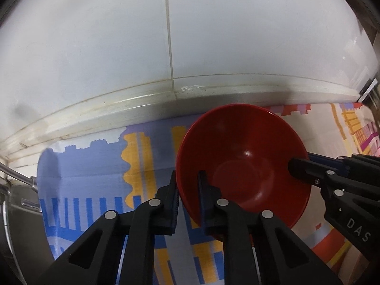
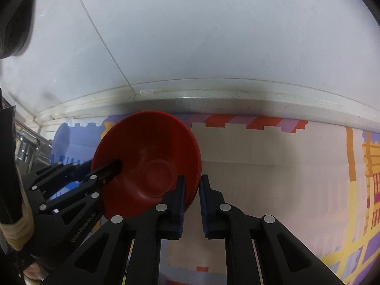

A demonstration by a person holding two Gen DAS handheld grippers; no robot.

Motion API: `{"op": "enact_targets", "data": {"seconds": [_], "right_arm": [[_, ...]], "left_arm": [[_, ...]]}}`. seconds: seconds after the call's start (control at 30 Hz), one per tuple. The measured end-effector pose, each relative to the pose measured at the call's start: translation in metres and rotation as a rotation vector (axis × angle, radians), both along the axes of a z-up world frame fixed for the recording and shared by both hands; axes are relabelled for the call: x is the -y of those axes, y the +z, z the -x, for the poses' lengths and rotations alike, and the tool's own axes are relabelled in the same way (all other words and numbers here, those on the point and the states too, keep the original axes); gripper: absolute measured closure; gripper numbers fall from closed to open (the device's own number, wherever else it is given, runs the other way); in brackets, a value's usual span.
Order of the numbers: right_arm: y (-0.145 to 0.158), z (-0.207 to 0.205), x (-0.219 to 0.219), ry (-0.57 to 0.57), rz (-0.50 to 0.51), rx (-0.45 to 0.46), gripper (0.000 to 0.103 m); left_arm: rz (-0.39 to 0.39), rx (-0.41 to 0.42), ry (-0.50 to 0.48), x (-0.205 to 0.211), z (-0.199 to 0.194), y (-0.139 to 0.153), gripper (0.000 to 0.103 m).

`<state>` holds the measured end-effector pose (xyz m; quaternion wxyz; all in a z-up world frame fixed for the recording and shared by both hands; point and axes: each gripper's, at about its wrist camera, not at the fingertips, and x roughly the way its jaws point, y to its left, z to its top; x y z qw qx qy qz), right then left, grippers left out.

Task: Organize plates and bowls
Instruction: 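Close the left gripper on the red-and-black bowl rim and lift it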

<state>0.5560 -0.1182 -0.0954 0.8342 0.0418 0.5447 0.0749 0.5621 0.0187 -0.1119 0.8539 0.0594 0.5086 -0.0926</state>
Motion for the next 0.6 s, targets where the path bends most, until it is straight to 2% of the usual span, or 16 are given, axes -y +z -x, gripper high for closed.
{"op": "enact_targets", "data": {"seconds": [0.2, 0.6], "right_arm": [[0.003, 0.003, 0.0, -0.018, -0.01, -0.003, 0.09], [0.04, 0.038, 0.013, -0.061, -0.06, 0.056, 0.09]], "left_arm": [[0.016, 0.009, 0.015, 0.002, 0.011, 0.002, 0.088], [0.083, 0.073, 0.006, -0.001, 0.062, 0.047, 0.088]]}}
